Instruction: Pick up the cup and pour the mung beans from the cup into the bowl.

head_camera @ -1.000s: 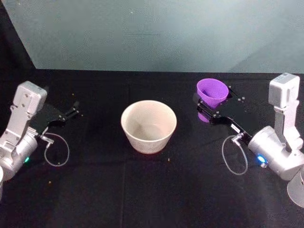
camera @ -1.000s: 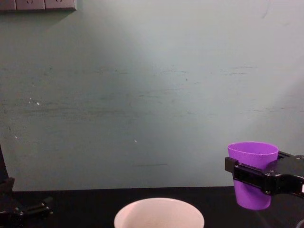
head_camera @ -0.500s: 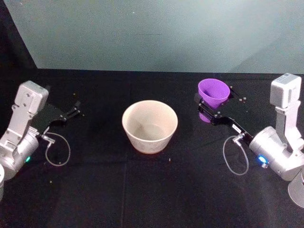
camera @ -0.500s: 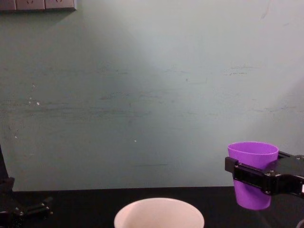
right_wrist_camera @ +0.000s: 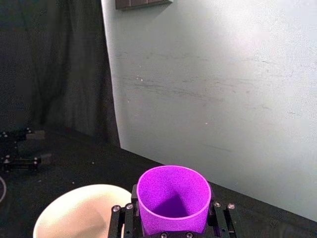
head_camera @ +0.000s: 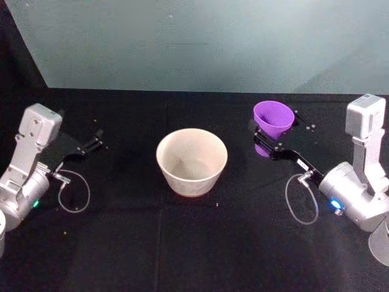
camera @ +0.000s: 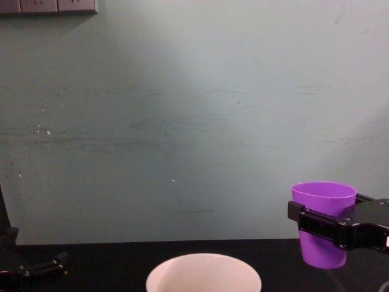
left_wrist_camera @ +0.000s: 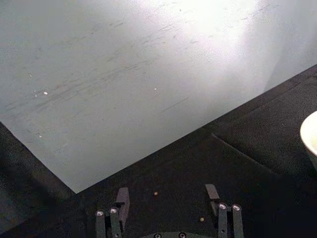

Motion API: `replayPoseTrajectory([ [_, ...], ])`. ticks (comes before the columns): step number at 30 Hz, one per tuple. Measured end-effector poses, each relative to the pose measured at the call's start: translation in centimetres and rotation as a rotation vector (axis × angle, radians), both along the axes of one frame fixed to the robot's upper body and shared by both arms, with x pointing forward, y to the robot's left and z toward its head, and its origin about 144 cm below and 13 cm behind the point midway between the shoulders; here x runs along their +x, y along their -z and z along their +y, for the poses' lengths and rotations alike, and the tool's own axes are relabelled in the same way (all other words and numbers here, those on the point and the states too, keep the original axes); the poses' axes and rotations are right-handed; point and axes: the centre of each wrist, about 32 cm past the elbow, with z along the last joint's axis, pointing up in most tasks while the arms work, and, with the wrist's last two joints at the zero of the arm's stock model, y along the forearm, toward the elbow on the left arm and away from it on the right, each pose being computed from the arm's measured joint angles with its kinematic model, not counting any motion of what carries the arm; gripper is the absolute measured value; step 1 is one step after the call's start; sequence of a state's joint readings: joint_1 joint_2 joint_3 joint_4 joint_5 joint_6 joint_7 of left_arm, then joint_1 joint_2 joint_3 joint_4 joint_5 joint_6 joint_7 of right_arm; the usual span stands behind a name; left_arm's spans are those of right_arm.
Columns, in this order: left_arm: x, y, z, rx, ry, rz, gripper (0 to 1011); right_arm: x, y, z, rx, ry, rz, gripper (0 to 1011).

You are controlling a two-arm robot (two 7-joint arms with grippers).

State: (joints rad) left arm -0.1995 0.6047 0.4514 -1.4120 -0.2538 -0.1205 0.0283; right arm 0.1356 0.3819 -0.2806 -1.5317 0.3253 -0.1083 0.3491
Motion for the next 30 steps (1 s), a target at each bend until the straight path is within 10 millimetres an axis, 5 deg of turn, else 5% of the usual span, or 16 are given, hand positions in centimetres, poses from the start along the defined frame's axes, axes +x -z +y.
replayPoseTrajectory([
  [30,0.00,0.00,0.00,0.000,0.000,0.000,1000,0.00,0.00,0.00,0.000,0.000,0.000,726],
])
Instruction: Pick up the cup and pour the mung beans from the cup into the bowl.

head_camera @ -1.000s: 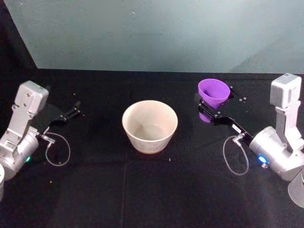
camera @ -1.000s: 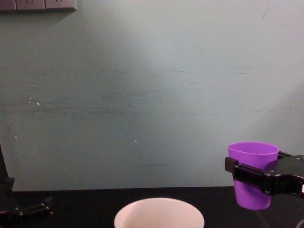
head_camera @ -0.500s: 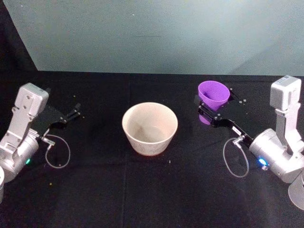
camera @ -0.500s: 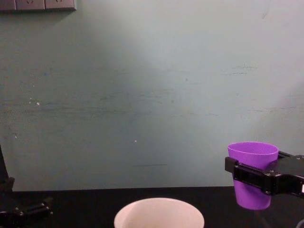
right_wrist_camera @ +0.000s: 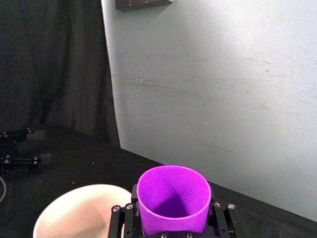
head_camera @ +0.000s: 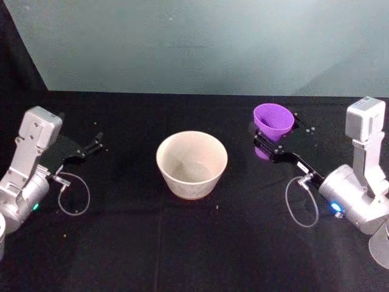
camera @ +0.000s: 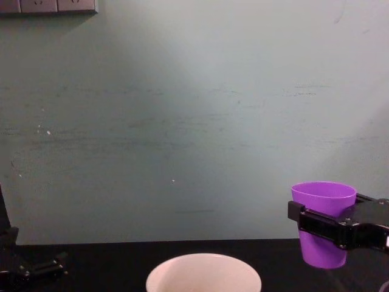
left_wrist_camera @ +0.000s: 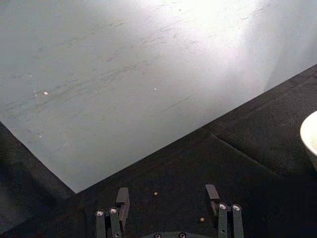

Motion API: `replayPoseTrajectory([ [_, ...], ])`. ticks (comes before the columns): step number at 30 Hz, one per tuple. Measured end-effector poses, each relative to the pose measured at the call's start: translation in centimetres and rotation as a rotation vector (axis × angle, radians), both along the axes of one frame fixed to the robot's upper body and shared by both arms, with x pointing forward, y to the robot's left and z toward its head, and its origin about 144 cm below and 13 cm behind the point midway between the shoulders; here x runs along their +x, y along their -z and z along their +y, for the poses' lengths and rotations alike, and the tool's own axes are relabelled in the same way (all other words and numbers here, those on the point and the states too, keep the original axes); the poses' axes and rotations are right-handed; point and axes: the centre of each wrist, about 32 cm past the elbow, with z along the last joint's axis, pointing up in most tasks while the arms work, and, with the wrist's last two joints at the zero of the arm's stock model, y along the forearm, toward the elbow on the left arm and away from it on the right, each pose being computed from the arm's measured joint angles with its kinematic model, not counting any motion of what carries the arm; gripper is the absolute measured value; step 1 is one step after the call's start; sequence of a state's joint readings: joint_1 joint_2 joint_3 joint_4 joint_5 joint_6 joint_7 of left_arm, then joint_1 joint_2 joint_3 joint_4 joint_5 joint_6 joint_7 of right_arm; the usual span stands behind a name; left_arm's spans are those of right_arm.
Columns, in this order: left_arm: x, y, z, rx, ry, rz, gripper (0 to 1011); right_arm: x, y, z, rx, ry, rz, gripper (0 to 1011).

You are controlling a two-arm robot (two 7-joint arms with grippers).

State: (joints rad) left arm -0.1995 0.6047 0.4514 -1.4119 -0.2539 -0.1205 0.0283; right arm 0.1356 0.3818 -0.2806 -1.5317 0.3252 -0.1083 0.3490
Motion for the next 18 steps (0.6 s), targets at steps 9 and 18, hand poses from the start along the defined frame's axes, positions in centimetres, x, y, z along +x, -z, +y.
replayPoseTrajectory([
  [9,0.00,0.00,0.00,0.000,0.000,0.000,1000,0.00,0.00,0.00,0.000,0.000,0.000,726],
  [18,0.00,0.00,0.00,0.000,0.000,0.000,1000,0.39,-0.69,0.10,-0.050,-0.016,-0.015,726],
])
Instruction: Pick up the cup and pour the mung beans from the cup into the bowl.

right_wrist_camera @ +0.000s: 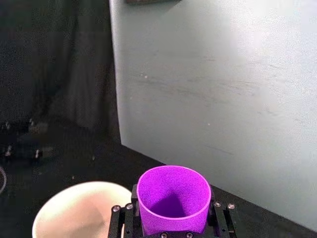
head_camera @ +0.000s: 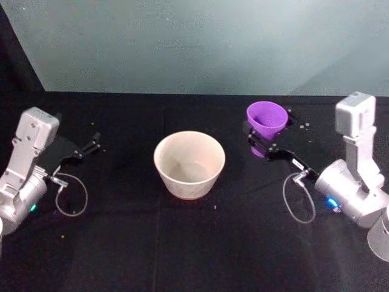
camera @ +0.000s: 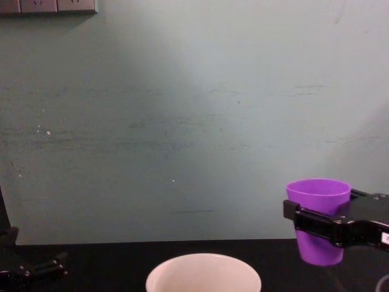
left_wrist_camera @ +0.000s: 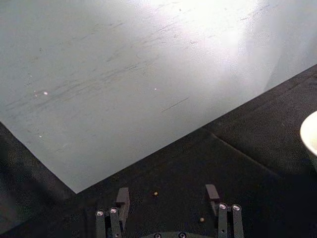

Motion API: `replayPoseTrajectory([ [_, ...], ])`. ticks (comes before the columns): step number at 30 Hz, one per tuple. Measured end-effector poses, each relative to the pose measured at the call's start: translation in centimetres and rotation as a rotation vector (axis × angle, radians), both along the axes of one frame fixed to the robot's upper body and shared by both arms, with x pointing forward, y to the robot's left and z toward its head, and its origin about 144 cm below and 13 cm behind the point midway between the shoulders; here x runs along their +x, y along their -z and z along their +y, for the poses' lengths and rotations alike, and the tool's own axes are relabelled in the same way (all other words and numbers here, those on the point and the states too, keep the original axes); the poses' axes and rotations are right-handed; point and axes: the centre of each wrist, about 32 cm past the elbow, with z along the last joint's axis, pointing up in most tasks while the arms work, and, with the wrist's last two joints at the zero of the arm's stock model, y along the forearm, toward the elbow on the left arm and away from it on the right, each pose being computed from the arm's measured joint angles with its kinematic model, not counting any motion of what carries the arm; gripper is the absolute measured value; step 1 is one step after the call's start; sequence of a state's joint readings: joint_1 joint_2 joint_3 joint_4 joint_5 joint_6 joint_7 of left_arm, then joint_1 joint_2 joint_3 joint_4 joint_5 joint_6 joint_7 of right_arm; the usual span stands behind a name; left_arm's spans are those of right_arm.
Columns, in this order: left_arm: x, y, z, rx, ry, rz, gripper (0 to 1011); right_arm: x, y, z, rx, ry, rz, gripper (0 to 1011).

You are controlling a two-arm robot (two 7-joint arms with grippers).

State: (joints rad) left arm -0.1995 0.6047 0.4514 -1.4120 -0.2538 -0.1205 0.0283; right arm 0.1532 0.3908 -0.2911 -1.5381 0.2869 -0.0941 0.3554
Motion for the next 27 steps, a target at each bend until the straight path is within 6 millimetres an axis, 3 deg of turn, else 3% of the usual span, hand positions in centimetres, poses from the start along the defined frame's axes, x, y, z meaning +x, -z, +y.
replayPoseTrajectory([
  [11,0.0,0.0,0.0,0.000,0.000,0.000,1000,1.6,-3.2,1.9,-0.357,-0.064,-0.080,726],
  [17,0.0,0.0,0.0,0.000,0.000,0.000,1000,2.7,-5.2,4.1,-0.613,-0.080,-0.150,726],
  [27,0.0,0.0,0.0,0.000,0.000,0.000,1000,3.5,-6.6,7.3,-0.858,-0.096,-0.212,726],
])
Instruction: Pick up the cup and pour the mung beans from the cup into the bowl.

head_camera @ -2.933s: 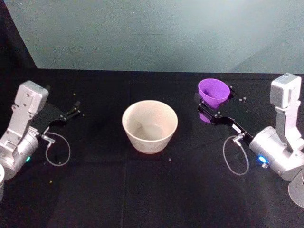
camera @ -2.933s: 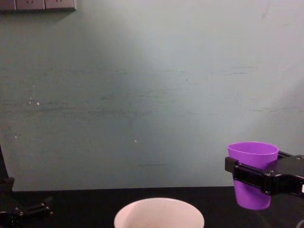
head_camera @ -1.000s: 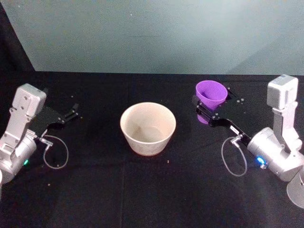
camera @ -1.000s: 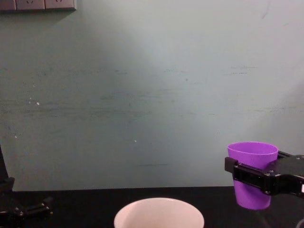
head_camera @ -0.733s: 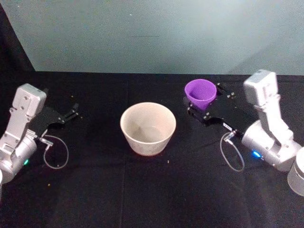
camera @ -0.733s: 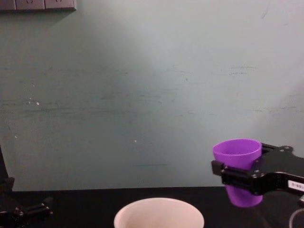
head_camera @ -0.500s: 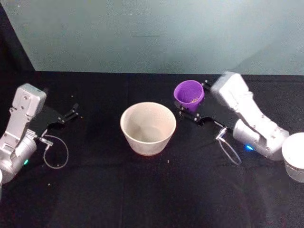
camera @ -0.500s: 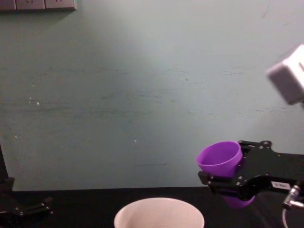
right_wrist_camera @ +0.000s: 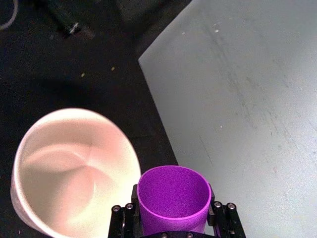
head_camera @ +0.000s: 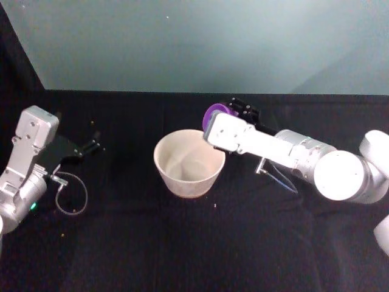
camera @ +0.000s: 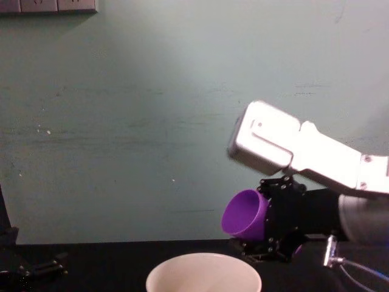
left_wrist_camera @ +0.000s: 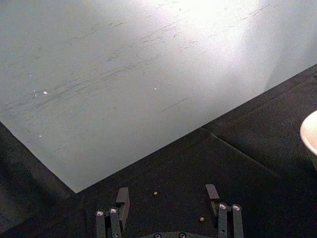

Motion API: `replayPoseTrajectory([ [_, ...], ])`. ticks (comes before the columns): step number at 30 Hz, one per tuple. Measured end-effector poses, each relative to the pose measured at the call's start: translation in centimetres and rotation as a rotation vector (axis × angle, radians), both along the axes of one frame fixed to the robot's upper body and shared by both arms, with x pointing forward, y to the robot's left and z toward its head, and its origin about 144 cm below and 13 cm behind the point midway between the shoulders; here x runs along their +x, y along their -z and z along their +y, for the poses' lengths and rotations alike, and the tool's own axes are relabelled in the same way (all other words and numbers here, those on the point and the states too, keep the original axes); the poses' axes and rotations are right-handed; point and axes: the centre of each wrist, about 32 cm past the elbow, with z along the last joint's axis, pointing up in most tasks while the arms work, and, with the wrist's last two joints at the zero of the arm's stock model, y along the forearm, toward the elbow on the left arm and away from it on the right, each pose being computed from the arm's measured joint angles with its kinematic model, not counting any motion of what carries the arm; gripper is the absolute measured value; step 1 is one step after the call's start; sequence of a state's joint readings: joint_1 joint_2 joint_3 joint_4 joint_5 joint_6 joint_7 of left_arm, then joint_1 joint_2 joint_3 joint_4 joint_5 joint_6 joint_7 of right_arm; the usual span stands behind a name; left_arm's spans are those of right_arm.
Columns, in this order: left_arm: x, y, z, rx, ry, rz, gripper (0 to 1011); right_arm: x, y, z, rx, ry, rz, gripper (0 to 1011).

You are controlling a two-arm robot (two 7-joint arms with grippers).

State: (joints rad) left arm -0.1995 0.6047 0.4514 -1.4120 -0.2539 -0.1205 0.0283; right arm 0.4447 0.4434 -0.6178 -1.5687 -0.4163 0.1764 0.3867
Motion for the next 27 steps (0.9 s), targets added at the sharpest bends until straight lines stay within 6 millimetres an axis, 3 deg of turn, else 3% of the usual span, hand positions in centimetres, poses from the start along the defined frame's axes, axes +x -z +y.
replayPoseTrajectory([
  [13,0.0,0.0,0.0,0.000,0.000,0.000,1000,-0.1,0.0,3.4,-0.274,-0.021,-0.126,726],
  [27,0.0,0.0,0.0,0.000,0.000,0.000,1000,-0.8,0.3,5.5,-0.465,-0.043,-0.228,726],
])
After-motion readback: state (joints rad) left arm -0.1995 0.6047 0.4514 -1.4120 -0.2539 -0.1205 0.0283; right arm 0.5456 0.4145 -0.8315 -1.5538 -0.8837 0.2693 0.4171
